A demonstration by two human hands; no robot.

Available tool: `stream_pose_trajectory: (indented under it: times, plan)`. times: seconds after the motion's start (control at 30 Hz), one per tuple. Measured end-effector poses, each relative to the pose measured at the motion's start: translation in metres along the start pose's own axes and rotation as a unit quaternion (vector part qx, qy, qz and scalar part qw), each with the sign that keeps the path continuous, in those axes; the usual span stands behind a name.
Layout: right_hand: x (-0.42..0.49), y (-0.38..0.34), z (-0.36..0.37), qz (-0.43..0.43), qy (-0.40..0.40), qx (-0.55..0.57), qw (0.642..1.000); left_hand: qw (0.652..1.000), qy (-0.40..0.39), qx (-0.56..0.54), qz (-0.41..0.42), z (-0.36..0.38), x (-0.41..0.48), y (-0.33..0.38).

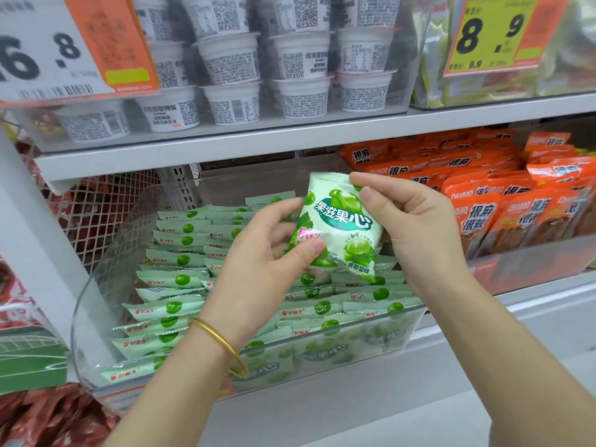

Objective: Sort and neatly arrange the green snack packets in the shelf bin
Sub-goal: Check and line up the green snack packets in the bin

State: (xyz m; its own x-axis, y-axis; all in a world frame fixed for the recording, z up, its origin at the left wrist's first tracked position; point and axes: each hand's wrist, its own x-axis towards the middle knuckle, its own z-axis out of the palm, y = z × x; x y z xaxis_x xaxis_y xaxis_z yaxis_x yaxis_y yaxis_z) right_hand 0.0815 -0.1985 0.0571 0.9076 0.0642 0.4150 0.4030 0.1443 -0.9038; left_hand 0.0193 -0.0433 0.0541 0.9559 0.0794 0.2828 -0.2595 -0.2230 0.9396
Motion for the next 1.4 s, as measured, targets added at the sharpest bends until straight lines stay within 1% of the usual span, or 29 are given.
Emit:
stream_pose_trajectory:
  times: [0.03,0.07,0.1,0.13,0.17,0.23,0.33,0.5,0.53,0.57,0.63,0.67,0.8,0.87,0.93,1.03,1.13,1.3,1.37,1.4]
  plan:
    - [0.000,0.001,-0.001,-0.004,0.006,-0.010,1.000,0.995,0.036,0.084,0.029,0.001,-0.001,-0.002]
    - [0.000,0.001,-0.002,-0.006,0.009,-0.015,1.000,0.979,0.068,0.180,0.071,0.002,-0.002,-0.004]
    - [0.000,0.001,-0.002,-0.005,0.009,-0.013,1.000,0.957,0.082,0.254,0.116,0.003,-0.004,-0.004]
    - [-0.001,0.000,-0.001,-0.002,0.006,-0.006,1.000,0.941,0.075,0.296,0.144,0.005,-0.005,-0.004]
    - [-0.001,-0.001,0.000,0.001,0.001,0.004,1.000,0.934,0.060,0.318,0.152,0.007,-0.007,-0.005]
    - [-0.002,-0.003,0.001,0.014,-0.009,0.019,1.000,0.925,0.040,0.350,0.143,0.012,-0.008,-0.008]
    - [-0.004,-0.004,0.003,0.031,-0.044,0.037,0.998,0.911,0.056,0.383,0.142,0.013,-0.009,-0.012]
    - [-0.005,-0.004,0.005,0.023,-0.089,0.055,0.994,0.936,0.062,0.311,0.154,0.008,-0.005,-0.008]
    - [-0.005,-0.004,0.004,0.001,-0.091,0.025,0.996,0.942,0.061,0.292,0.157,0.007,-0.005,-0.006]
    - [-0.004,-0.003,0.003,-0.034,-0.086,-0.030,0.995,0.949,0.060,0.269,0.152,0.006,-0.004,-0.003]
    - [-0.003,-0.002,0.000,-0.088,-0.078,-0.125,0.985,0.968,0.061,0.210,0.124,0.004,-0.004,0.001]
    - [-0.003,-0.002,-0.001,-0.103,-0.080,-0.134,0.982,0.977,0.061,0.174,0.107,0.003,-0.004,0.003]
    - [-0.002,0.001,-0.003,-0.123,-0.135,-0.089,0.979,0.995,0.068,0.051,0.056,-0.001,-0.002,0.004]
    - [-0.002,0.001,-0.002,-0.143,-0.146,-0.121,0.971,0.998,0.057,0.009,0.036,-0.003,0.000,0.003]
    - [-0.002,0.002,-0.002,-0.149,-0.132,-0.151,0.968,0.999,0.038,0.002,0.039,-0.005,0.000,0.003]
    - [-0.001,0.002,-0.002,-0.152,-0.108,-0.177,0.966,0.999,-0.011,-0.025,0.042,-0.004,-0.003,0.004]
    - [-0.002,0.001,-0.001,-0.145,-0.098,-0.180,0.968,0.997,-0.032,-0.007,0.063,-0.001,-0.004,0.002]
    - [-0.002,0.002,-0.001,-0.130,-0.077,-0.193,0.970,0.997,-0.025,-0.021,0.074,-0.001,-0.004,0.004]
    - [-0.002,0.001,-0.002,-0.119,-0.070,-0.200,0.970,0.997,0.002,-0.032,0.069,0.000,-0.005,0.005]
    - [-0.001,0.000,-0.002,-0.116,-0.069,-0.194,0.972,0.997,0.028,-0.036,0.057,0.000,-0.004,0.006]
